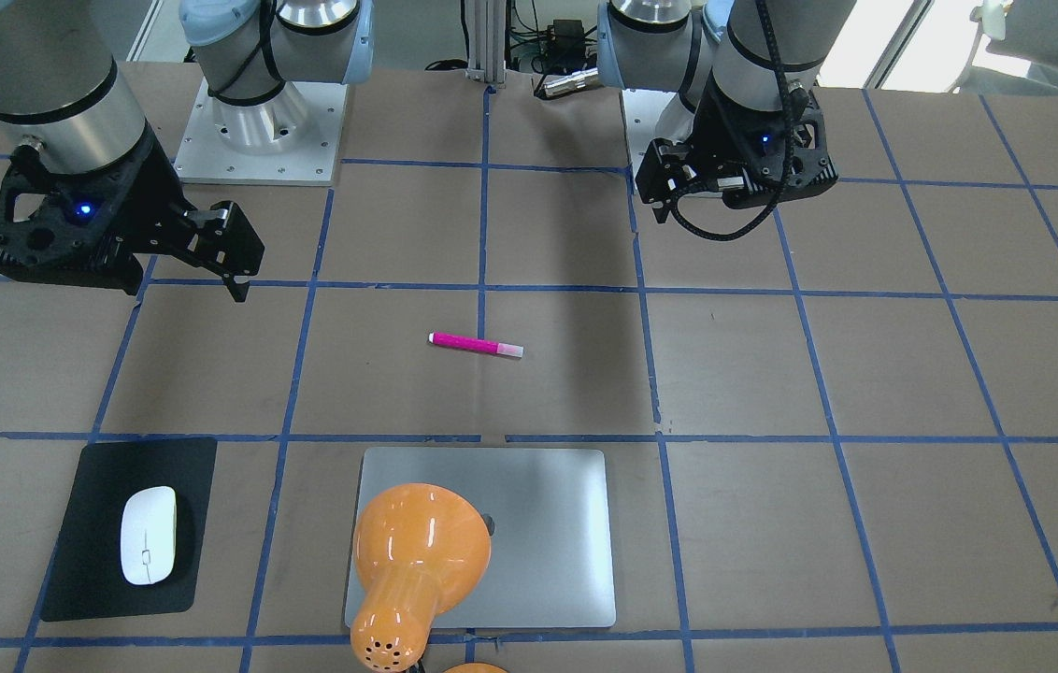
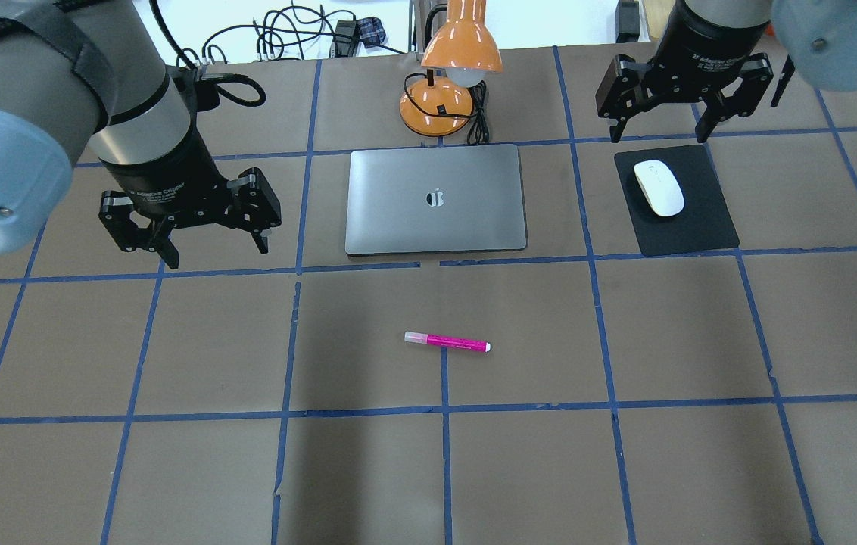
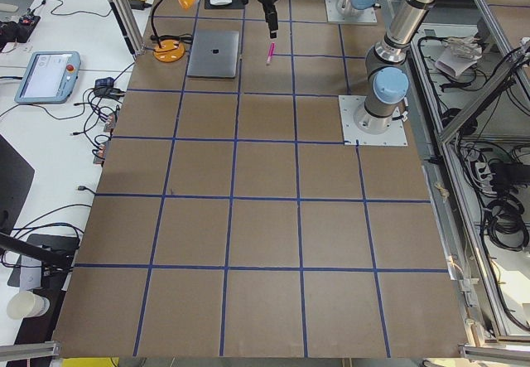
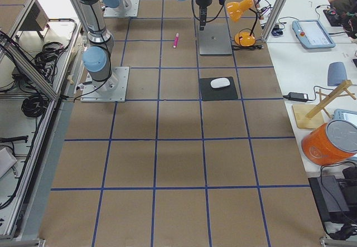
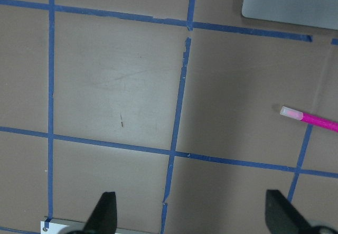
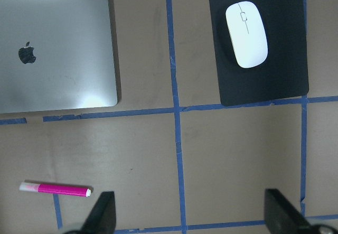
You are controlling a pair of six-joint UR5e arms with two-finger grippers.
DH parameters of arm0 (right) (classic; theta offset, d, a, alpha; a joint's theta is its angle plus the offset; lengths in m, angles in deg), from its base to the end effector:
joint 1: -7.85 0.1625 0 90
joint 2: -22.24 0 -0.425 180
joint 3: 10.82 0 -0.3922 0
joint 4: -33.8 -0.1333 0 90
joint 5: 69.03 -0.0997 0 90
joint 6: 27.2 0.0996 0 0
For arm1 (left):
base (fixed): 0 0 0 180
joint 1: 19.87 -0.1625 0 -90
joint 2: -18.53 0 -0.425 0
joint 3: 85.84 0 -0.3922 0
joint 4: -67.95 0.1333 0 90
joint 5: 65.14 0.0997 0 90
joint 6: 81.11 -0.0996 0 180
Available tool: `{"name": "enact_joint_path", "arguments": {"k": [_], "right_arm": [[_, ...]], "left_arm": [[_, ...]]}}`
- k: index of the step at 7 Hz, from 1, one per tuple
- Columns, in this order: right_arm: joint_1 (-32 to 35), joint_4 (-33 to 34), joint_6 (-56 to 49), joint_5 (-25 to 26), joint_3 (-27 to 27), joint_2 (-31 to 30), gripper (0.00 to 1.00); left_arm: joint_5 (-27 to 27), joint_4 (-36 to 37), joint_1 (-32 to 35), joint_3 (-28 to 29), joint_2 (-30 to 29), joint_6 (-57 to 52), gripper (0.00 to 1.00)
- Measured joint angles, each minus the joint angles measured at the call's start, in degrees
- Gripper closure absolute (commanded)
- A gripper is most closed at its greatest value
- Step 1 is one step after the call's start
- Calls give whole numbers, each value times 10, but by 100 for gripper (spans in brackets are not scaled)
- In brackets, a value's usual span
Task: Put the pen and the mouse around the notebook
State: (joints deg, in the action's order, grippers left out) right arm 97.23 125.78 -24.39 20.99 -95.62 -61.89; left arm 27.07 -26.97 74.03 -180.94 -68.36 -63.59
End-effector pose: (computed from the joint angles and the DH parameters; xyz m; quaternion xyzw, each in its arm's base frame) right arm 0.1274 -0.5390 0.4834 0.0299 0.9995 -0.0114 0.0000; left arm -0.1602 -0.4460 0.4625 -0.1172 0.9911 0.0556 0.0301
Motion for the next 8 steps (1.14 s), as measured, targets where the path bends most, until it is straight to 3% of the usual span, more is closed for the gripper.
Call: {"name": "enact_joint_path", "arguments": {"k": [4, 5, 8], "right_arm": [[0, 0, -1, 0, 0, 0, 0], [0, 0, -1, 0, 0, 0, 0], [0, 1, -1, 0, 0, 1, 0]], "left_arm": [[-2, 2, 19, 1, -9, 141, 0], [0, 4, 18, 3, -10, 130, 0], [-1, 10, 2, 11, -9, -39, 0]]}}
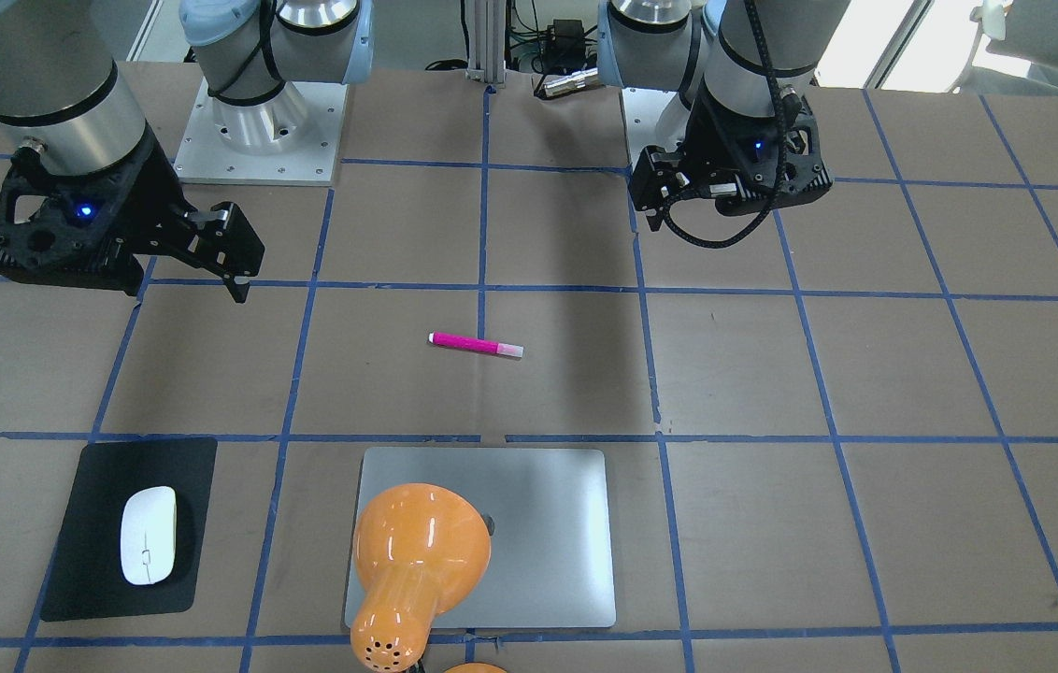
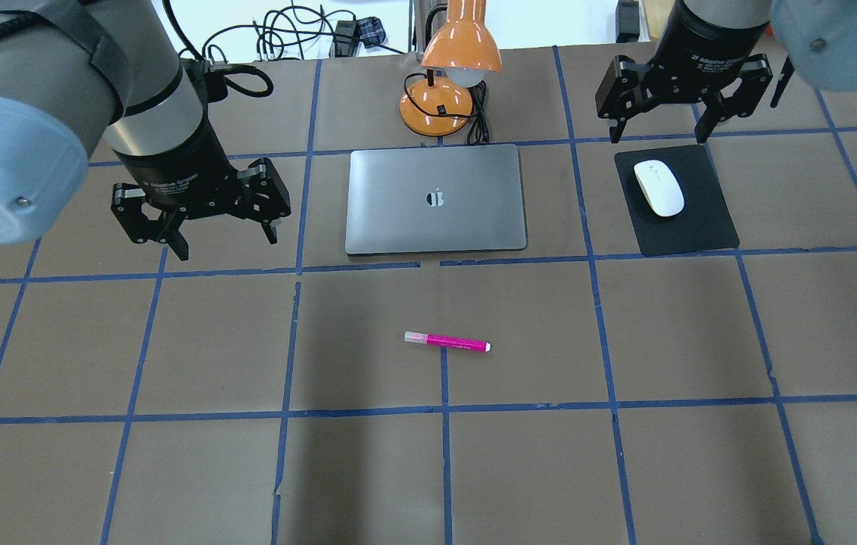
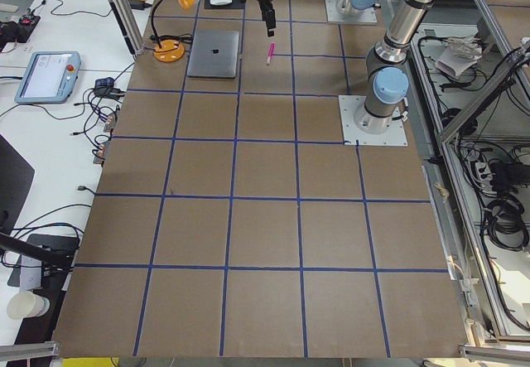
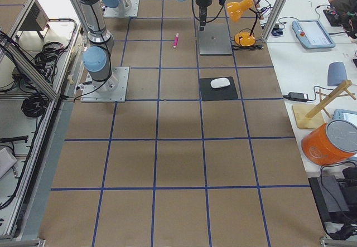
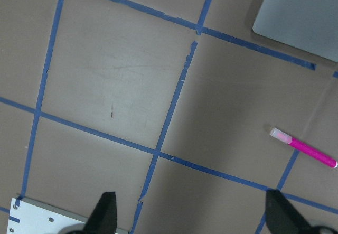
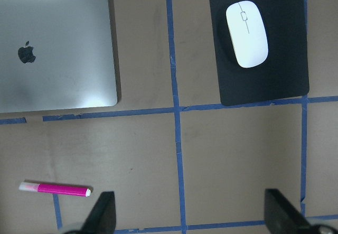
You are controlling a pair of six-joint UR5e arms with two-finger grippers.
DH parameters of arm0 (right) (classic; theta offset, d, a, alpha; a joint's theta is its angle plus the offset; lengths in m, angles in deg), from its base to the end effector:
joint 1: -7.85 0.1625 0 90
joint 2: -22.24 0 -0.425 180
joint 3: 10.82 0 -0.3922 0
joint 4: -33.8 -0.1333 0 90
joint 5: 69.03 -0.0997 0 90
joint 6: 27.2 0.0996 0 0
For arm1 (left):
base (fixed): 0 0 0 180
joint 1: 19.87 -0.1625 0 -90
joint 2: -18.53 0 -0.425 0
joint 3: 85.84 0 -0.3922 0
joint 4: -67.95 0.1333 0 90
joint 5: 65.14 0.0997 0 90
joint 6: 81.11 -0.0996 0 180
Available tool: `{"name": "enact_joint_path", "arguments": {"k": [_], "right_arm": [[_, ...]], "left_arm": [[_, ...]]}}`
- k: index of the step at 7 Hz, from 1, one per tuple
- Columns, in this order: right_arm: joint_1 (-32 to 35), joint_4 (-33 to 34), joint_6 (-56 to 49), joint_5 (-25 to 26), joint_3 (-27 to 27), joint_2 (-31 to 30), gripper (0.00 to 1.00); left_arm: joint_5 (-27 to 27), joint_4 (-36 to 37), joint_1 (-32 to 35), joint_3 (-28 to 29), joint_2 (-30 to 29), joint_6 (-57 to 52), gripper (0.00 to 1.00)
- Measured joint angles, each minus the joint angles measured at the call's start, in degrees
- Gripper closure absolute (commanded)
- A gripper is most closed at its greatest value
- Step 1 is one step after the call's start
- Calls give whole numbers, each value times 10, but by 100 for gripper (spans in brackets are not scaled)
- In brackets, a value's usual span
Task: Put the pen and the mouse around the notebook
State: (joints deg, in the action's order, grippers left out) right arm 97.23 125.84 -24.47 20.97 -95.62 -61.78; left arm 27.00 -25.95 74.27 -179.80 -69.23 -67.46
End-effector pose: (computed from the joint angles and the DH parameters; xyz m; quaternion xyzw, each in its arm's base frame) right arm 0.1275 -0.5397 0.4825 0.0292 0.9995 -0.0110 0.0002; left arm -0.1628 -0.4543 0.4666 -0.0819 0.9953 0.0455 0.0260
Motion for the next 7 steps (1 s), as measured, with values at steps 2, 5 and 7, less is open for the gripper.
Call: {"name": "enact_joint_path", "arguments": {"k": [2, 5, 7], "right_arm": [[0, 0, 0, 0, 0, 0, 0], [0, 1, 0, 0, 0, 0, 0], [-1, 2, -4, 0, -5, 2, 0]], "left_arm": [[-1, -1, -7, 1, 2, -33, 0], [0, 0, -8, 1, 4, -37, 0], [0, 2, -8, -1, 5, -37, 0]]}}
